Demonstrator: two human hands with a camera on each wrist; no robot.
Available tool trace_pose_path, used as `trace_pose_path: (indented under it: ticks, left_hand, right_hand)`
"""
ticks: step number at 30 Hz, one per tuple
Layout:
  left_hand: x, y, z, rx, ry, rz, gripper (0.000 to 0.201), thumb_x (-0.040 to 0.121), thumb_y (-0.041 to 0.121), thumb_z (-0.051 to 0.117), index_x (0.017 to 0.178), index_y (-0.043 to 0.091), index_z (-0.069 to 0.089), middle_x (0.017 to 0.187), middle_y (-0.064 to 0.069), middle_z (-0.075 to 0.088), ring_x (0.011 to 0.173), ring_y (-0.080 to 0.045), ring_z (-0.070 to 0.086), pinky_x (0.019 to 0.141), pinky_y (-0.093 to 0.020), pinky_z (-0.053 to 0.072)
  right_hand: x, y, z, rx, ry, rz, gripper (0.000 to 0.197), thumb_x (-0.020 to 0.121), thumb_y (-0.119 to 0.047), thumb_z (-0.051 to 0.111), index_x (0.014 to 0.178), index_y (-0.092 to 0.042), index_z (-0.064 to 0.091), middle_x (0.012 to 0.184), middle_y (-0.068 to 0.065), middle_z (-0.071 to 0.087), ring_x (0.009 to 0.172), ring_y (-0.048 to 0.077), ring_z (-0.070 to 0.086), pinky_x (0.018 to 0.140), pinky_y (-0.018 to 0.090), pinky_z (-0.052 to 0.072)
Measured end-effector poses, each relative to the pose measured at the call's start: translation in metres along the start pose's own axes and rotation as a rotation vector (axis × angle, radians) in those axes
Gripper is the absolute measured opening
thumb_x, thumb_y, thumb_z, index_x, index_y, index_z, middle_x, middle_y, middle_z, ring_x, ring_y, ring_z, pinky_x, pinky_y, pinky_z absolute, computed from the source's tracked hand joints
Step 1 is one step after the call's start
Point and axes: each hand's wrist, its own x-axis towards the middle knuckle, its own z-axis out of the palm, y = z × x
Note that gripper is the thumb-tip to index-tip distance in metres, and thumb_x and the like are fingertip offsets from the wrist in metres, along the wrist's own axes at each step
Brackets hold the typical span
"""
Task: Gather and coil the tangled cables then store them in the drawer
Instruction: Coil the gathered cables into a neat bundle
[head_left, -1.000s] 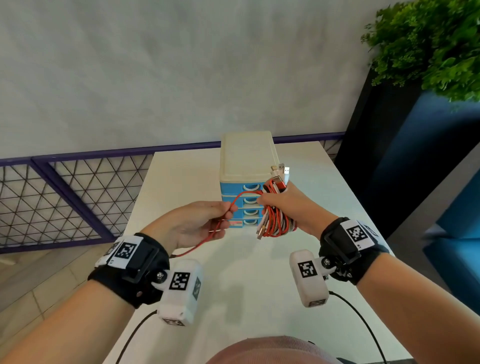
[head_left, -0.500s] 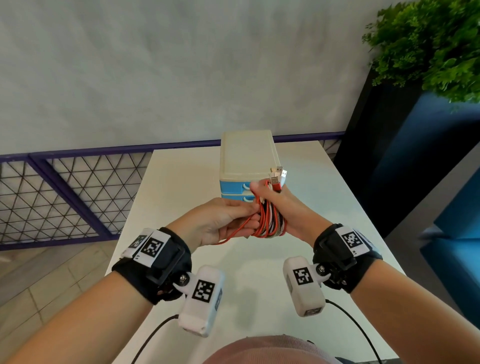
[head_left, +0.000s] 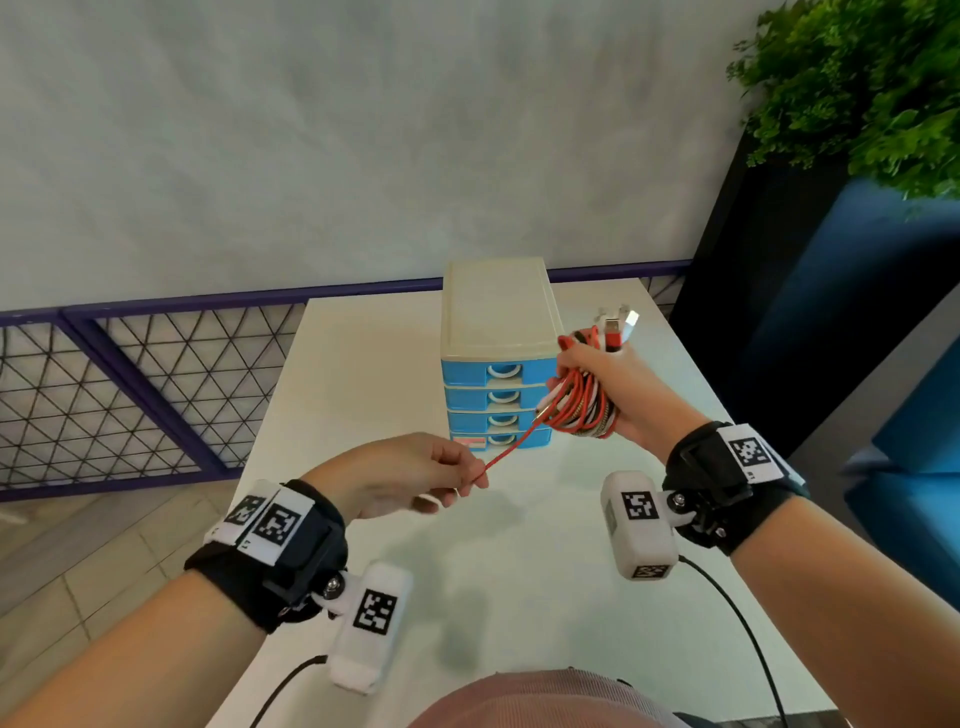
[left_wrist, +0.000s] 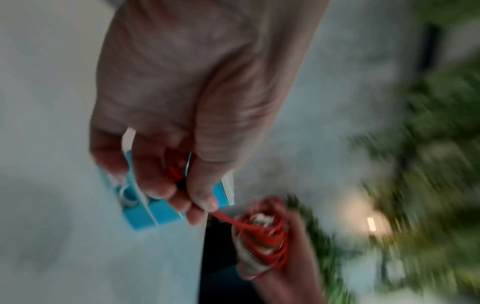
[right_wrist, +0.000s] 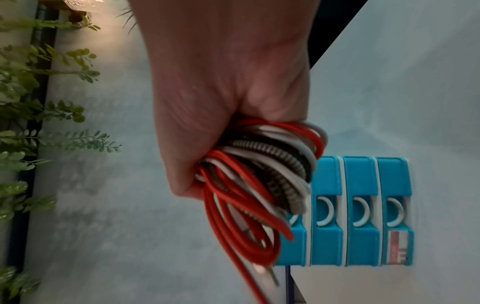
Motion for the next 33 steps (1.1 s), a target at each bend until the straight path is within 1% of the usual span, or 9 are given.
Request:
trace_pose_path:
  ticks: [3, 5, 9, 15, 22, 26, 28, 31, 33]
  left_hand:
    - [0.009, 0.009, 0.000, 0.448, 0.294, 0.162, 0.018, 0.087, 0.015, 0.062, 0.073, 0.025, 0.066, 0.067, 0.010, 0.060, 0.062, -0.009, 0.050, 0.060, -0.019, 0.041]
    - [0.011, 0.016, 0.001, 0.523, 0.422, 0.279, 0.017, 0.083, 0.016, 0.069, 0.070, 0.027, 0.064, 0.067, 0.014, 0.060, 0.059, -0.001, 0.052, 0.055, -0.010, 0.037]
    - [0.015, 0.025, 0.007, 0.441, 0.493, 0.467, 0.016, 0.076, 0.011, 0.075, 0.070, 0.025, 0.070, 0.067, 0.019, 0.064, 0.063, 0.012, 0.056, 0.060, -0.003, 0.037]
    - [0.015, 0.027, 0.017, 0.322, 0.574, 0.579, 0.013, 0.074, 0.005, 0.076, 0.079, 0.016, 0.072, 0.067, 0.019, 0.063, 0.062, 0.012, 0.059, 0.062, -0.001, 0.038]
    - [0.013, 0.027, 0.026, 0.193, 0.625, 0.572, 0.040, 0.079, 0.012, 0.074, 0.101, 0.016, 0.041, 0.069, 0.005, 0.071, 0.058, 0.003, 0.060, 0.059, -0.006, 0.040]
    - [0.005, 0.027, 0.019, 0.163, 0.483, 0.530, 0.023, 0.091, 0.012, 0.060, 0.102, 0.023, 0.043, 0.088, 0.007, 0.075, 0.078, 0.001, 0.069, 0.066, -0.008, 0.045]
    - [-0.001, 0.026, 0.017, 0.264, 0.488, 0.562, 0.024, 0.093, 0.006, 0.055, 0.103, 0.025, 0.044, 0.106, 0.011, 0.068, 0.084, 0.002, 0.068, 0.066, -0.010, 0.048]
    - [-0.008, 0.025, 0.012, 0.553, 0.484, 0.655, 0.047, 0.089, 0.006, 0.060, 0.121, 0.034, 0.041, 0.131, 0.013, 0.048, 0.113, -0.002, 0.057, 0.090, -0.027, 0.052]
    - [-0.005, 0.022, 0.010, 0.891, 0.439, 0.720, 0.079, 0.080, 0.014, 0.072, 0.141, 0.035, 0.025, 0.151, 0.012, 0.027, 0.136, -0.010, 0.035, 0.106, -0.033, 0.041]
  right_hand:
    - [-0.007, 0.000, 0.013, -0.089, -0.171, 0.049, 0.004, 0.089, -0.009, 0.063, 0.088, -0.005, 0.061, 0.076, 0.012, 0.069, 0.078, 0.028, 0.069, 0.072, 0.035, 0.060]
    - [-0.010, 0.002, 0.021, -0.147, -0.226, 0.054, 0.004, 0.088, -0.005, 0.063, 0.092, -0.003, 0.062, 0.080, 0.016, 0.069, 0.081, 0.029, 0.069, 0.075, 0.038, 0.060]
    - [-0.013, 0.007, 0.029, -0.213, -0.304, 0.106, 0.026, 0.086, -0.008, 0.065, 0.107, 0.007, 0.062, 0.086, 0.017, 0.068, 0.080, 0.027, 0.068, 0.080, 0.039, 0.057]
    - [-0.016, 0.008, 0.029, -0.117, -0.356, 0.158, 0.040, 0.082, -0.015, 0.070, 0.116, 0.004, 0.059, 0.096, 0.021, 0.065, 0.090, 0.034, 0.066, 0.090, 0.046, 0.053]
    - [-0.021, 0.017, 0.035, -0.113, -0.344, 0.098, 0.022, 0.086, -0.007, 0.063, 0.107, -0.002, 0.066, 0.082, 0.012, 0.068, 0.074, 0.021, 0.069, 0.070, 0.031, 0.056]
    - [-0.018, 0.016, 0.035, -0.143, -0.294, 0.092, 0.042, 0.079, -0.016, 0.069, 0.115, 0.004, 0.062, 0.092, 0.020, 0.066, 0.086, 0.030, 0.067, 0.091, 0.045, 0.055]
    - [-0.015, 0.014, 0.033, -0.179, -0.248, 0.116, 0.046, 0.077, -0.018, 0.070, 0.115, 0.005, 0.060, 0.089, 0.019, 0.065, 0.083, 0.030, 0.067, 0.089, 0.045, 0.056]
    - [-0.011, 0.013, 0.029, -0.220, -0.240, 0.162, 0.036, 0.079, -0.016, 0.068, 0.109, 0.004, 0.064, 0.085, 0.017, 0.065, 0.078, 0.028, 0.066, 0.084, 0.043, 0.056]
    - [-0.013, 0.010, 0.034, -0.252, -0.307, 0.198, 0.028, 0.080, -0.014, 0.067, 0.103, 0.001, 0.065, 0.084, 0.017, 0.062, 0.074, 0.026, 0.064, 0.082, 0.043, 0.055]
